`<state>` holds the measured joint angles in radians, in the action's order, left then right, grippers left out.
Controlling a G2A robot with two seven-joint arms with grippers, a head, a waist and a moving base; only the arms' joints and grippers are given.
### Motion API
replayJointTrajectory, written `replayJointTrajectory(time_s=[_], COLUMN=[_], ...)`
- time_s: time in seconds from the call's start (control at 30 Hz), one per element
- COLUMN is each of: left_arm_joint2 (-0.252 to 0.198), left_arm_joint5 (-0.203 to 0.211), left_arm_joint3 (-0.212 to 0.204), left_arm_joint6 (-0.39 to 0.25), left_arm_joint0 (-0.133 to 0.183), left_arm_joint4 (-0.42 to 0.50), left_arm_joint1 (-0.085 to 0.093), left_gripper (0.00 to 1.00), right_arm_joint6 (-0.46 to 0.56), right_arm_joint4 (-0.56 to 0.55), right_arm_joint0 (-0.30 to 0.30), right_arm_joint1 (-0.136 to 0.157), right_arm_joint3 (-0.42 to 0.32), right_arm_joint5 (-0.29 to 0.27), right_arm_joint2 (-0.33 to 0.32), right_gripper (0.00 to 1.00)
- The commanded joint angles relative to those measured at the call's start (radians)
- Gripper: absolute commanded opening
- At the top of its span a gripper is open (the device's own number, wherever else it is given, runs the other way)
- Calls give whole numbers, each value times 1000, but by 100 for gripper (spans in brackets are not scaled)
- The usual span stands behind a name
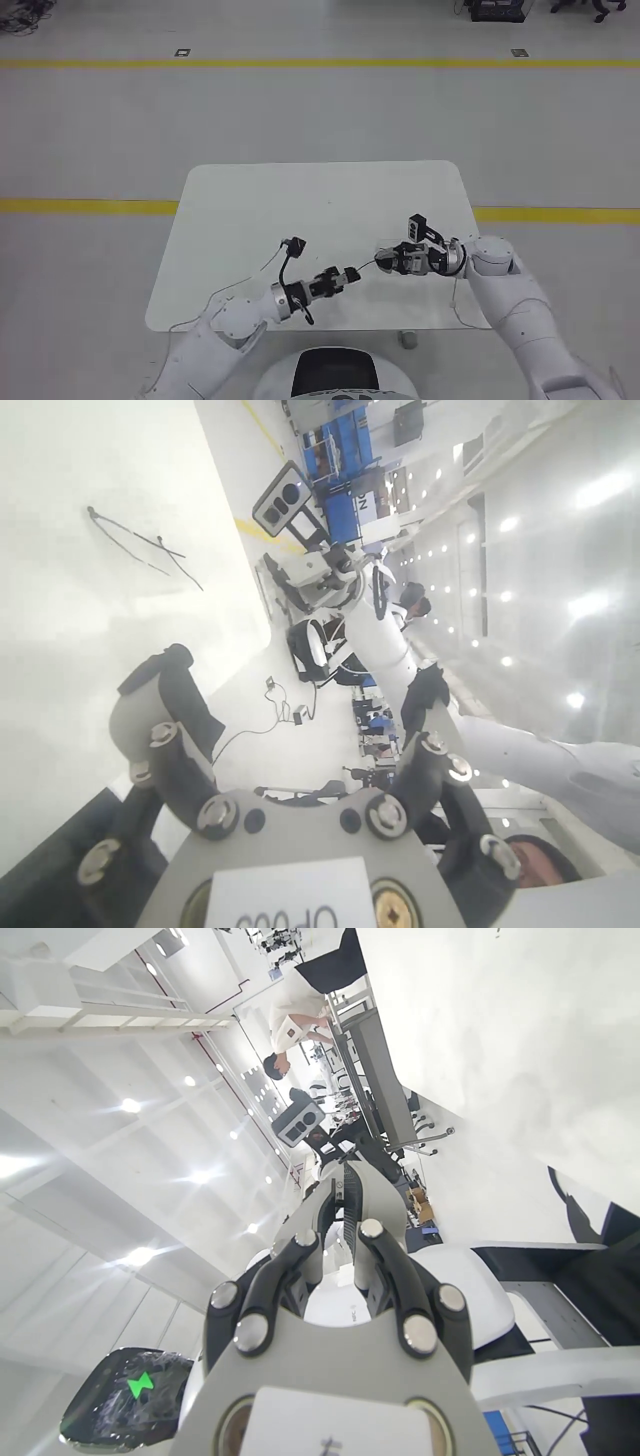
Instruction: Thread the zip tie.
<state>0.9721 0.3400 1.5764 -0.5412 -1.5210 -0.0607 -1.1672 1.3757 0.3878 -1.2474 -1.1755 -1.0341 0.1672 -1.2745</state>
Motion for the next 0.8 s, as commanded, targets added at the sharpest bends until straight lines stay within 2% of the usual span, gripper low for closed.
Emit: replayJointTrajectory(time_s=[0.0,0.07,0.23,0.33,0.57,0.67,0.77], left_arm_joint2=[0,-7,-31,-45,-45,-57,-66], left_arm_joint5=[0,0,0,0,0,-12,0], left_arm_joint3=[17,41,67,75,75,68,65], left_arm_joint6=[20,30,67,119,119,129,137], left_arm_joint0=[-2,1,-2,-3,-3,8,20], left_arm_joint4=[-86,-193,-312,-331,-331,-377,-409], left_arm_joint1=[6,14,29,37,37,37,38], left_gripper=[100,100,100,100,100,100,100], right_arm_joint6=[13,14,14,14,14,-13,-8], right_arm_joint4=[-1,1,11,15,15,23,28], right_arm_joint0=[6,12,26,34,34,21,20], right_arm_joint1=[3,5,12,17,17,16,20], right_arm_joint3=[5,10,20,24,24,7,0], right_arm_joint5=[19,38,70,73,73,78,95], right_arm_joint2=[4,13,44,60,60,67,72], right_gripper=[0,0,0,0,0,0,0])
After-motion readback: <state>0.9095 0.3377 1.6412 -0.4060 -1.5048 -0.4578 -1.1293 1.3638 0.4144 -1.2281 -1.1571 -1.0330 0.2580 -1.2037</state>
